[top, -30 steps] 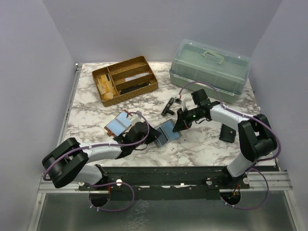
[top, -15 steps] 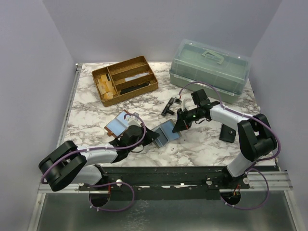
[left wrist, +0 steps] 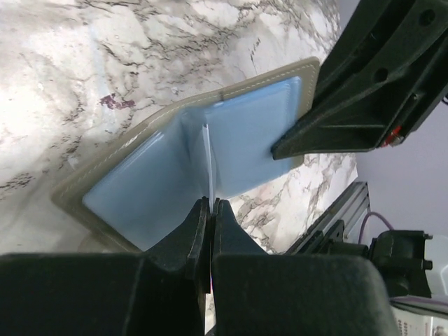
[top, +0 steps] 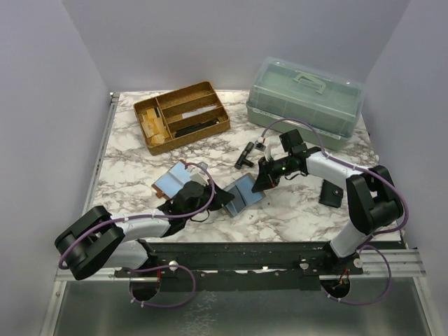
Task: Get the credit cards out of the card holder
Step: Remove the credit card from the card holder.
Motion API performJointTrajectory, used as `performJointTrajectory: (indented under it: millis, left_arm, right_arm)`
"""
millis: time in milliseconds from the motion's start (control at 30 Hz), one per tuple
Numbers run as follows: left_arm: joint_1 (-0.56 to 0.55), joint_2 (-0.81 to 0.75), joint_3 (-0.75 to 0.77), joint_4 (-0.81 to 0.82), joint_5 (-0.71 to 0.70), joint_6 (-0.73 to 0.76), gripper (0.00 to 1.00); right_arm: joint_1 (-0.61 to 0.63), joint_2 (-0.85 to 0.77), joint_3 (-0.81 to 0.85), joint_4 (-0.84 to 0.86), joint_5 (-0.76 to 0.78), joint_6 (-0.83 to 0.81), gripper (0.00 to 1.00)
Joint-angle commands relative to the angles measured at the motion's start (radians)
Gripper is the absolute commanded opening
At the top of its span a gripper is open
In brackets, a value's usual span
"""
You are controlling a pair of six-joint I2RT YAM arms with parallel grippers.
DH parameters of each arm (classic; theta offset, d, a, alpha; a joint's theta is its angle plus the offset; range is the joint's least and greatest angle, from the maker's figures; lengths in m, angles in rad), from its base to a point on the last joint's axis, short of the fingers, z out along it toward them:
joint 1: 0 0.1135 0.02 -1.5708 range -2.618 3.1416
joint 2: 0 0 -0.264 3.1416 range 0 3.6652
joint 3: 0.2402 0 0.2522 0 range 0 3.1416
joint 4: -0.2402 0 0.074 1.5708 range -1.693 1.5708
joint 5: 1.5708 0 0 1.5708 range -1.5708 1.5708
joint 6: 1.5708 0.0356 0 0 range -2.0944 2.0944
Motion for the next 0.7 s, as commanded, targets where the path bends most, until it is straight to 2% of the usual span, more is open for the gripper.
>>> performJointTrajectory:
  millis: [0, 233, 400, 667]
  left_arm:
    - [0.0, 0.022, 0.045, 0.026, 0.088, 0.074, 0.0]
    - [0.0, 0.025, 0.057, 0.028, 0.106, 0.108, 0.0]
    - [0.0, 0.033, 0.066, 0.037, 0.132, 0.122, 0.0]
    - [0.0, 0.09, 0.099, 0.1, 0.186, 0.122, 0.0]
  right_arm:
    - [-0.013, -0.001, 0.014, 0.006, 0.001, -0.013, 0.19]
    - [-0.063, -0.057, 0.018, 0.002, 0.064, -0.018, 0.41]
    - [-0.113, -0.136, -0.004, 0.019, 0.061, -0.022, 0.51]
    - [-0.12, -0.168, -0.021, -0.037, -0.306, -0.148, 0.55]
